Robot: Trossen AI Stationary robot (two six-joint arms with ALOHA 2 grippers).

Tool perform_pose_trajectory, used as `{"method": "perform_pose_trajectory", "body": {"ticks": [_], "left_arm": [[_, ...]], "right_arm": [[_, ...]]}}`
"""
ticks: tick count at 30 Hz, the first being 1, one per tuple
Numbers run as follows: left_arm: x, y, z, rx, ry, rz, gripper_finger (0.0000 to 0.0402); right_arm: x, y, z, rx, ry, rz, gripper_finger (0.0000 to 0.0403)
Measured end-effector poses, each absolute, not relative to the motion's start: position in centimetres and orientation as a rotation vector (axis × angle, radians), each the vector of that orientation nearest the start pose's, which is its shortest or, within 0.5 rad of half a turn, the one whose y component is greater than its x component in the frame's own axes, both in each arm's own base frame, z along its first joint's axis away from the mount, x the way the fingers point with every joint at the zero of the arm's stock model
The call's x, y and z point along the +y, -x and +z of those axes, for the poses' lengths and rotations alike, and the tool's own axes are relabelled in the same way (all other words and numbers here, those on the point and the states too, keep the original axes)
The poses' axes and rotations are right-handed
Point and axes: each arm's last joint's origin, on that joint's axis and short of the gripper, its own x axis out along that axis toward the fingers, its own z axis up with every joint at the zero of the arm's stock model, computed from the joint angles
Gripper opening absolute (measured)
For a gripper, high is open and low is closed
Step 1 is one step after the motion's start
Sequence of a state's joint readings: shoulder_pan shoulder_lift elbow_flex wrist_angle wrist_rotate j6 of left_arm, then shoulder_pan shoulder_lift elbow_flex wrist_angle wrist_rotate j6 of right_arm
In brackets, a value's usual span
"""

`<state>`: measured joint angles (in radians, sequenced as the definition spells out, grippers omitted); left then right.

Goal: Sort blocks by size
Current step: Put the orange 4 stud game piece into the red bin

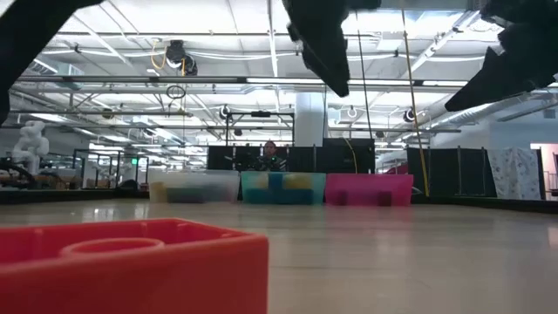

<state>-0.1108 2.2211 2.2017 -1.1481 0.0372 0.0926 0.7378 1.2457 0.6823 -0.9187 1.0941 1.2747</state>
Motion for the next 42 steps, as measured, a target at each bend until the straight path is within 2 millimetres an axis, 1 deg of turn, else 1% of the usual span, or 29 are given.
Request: {"method": "perform_pose_trajectory", "body": {"ticks": [4, 6, 11, 14, 18, 24, 27, 32, 35, 38, 42], "left_arm": [[-9.3, -45.0, 27.8, 1.211, -0.118, -0.228, 0.0225], [-11.4, -44.6, 27.3, 1.227, -0.113, -0.243, 0.0225], [-16.7, -42.6, 24.8, 1.299, -0.201, -0.291, 0.0225], [-19.0, -41.5, 23.2, 1.312, -0.264, -0.314, 0.0225], [-21.4, -40.7, 21.5, 1.274, -0.293, -0.362, 0.0225], [-24.1, -39.6, 20.3, 1.247, -0.278, -0.489, 0.0225], [-25.3, -39.0, 20.3, 1.226, -0.311, -0.536, 0.0225], [-27.2, -39.0, 19.4, 1.152, -0.341, -0.591, 0.0225], [-27.8, -39.0, 18.9, 1.128, -0.364, -0.613, 0.0225], [-28.1, -39.1, 18.0, 1.135, -0.39, -0.627, 0.0225], [-28.5, -39.2, 17.5, 1.118, -0.388, -0.631, 0.0225]], "right_arm": [[10.8, -15.1, 19.3, 0.512, -0.022, -0.698, 0.0203], [11.0, -15.0, 19.3, 0.523, -0.03, -0.683, 0.0203], [11.3, -14.8, 19.2, 0.532, -0.045, -0.662, 0.0203], [11.4, -14.7, 19.2, 0.529, -0.045, -0.656, 0.0203], [11.5, -14.7, 19.2, 0.524, -0.052, -0.657, 0.0203], [11.8, -15.1, 19.3, 0.502, -0.104, -0.64, 0.0203], [11.9, -15.1, 19.3, 0.506, -0.116, -0.632, 0.0203], [12.1, -15.2, 19.3, 0.51, -0.143, -0.624, 0.0203], [12.2, -15.3, 19.3, 0.526, -0.16, -0.607, 0.0203], [12.5, -15.4, 19.0, 0.548, -0.159, -0.594, 0.0203], [12.9, -15.6, 18.4, 0.56, -0.142, -0.591, 0.0203]]}}
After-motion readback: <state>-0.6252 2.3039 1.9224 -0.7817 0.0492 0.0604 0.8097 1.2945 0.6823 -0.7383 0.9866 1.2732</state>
